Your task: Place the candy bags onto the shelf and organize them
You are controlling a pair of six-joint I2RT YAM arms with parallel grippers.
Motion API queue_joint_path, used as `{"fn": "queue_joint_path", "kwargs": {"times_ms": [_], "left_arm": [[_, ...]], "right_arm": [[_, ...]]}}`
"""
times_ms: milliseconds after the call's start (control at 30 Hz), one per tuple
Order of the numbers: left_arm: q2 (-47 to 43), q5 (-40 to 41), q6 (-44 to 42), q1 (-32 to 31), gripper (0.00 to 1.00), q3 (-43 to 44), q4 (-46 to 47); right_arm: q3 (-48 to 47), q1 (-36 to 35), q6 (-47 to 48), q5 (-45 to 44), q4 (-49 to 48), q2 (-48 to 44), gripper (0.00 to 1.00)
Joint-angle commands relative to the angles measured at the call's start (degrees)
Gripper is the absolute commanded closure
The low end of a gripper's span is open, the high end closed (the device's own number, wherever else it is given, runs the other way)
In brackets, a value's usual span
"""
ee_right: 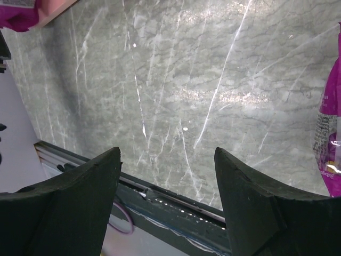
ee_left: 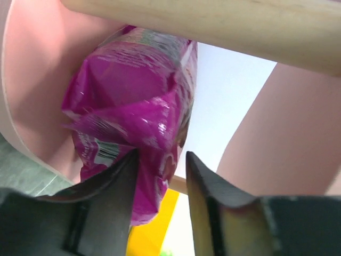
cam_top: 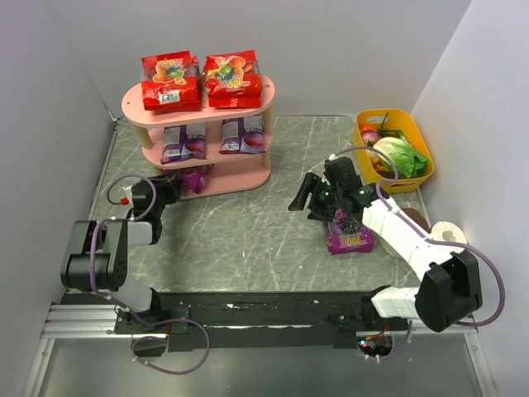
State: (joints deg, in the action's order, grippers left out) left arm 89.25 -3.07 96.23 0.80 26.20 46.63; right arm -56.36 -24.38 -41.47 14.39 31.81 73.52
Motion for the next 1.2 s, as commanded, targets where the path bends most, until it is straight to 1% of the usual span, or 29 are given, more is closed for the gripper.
{"fn": "queue_joint_path", "kwargs": {"times_ms": [0, 67, 233, 333, 367, 467, 533, 567, 633, 733, 833, 1067, 1167], "left_arm": [[-6.1, 4.7, -2.4, -1.6, 0.50, 3.2, -11.4], [-7.7, 4.9, -3.2, -2.0, 0.47, 3.5, -12.5], [-10.6, 4.7, -3.1, -2.4, 0.50, 2.5, -15.9], [-10.7, 4.2, -3.7, -2.5, 0.57, 1.8, -16.5], [-10.6, 3.8, -3.6, -2.5, 0.62, 1.4, -16.2], [-9.3, 3.5, -3.7, -2.5, 0.70, 1.0, -14.8], [-8.0, 1.9, -4.0, -2.6, 0.76, 1.1, -14.5], [-7.4, 1.5, -4.0, -2.6, 0.81, 1.4, -14.2], [-6.0, 0.9, -3.8, -2.9, 0.83, 1.5, -13.6], [-3.6, -0.7, -3.0, -3.3, 0.92, 1.8, -12.0], [-1.3, -1.9, -2.8, -4.2, 0.92, 3.6, -11.1], [-0.8, -1.1, -2.7, -5.6, 0.84, 4.9, -11.0], [-0.1, -1.5, -2.6, -5.7, 0.83, 5.4, -10.7]], "right_arm": [[-0.6, 0.7, -0.5, -0.9, 0.0, -2.4, 0.22], [-0.3, 0.6, -0.7, -0.9, -0.3, -2.6, 0.22], [0.3, 0.7, -1.3, -1.1, -0.4, -3.1, 0.22], [1.1, 0.6, -1.8, -1.0, -0.9, -3.6, 0.22], [1.2, 0.7, -1.9, -1.0, -1.0, -3.7, 0.23], [1.6, 0.7, -2.0, -1.0, -1.1, -4.0, 0.23], [1.8, 0.6, -2.3, -1.1, -1.1, -4.3, 0.23], [1.9, 0.7, -2.4, -1.1, -1.2, -4.3, 0.23], [2.0, 0.7, -2.6, -1.3, -1.1, -4.4, 0.23], [2.2, 0.7, -2.6, -1.7, -0.9, -4.9, 0.23], [2.6, 0.7, -2.8, -2.2, -0.6, -5.1, 0.23], [3.0, 0.7, -3.6, -2.8, -0.8, -5.7, 0.23], [3.1, 0.7, -3.8, -2.8, -0.9, -5.8, 0.23]]}}
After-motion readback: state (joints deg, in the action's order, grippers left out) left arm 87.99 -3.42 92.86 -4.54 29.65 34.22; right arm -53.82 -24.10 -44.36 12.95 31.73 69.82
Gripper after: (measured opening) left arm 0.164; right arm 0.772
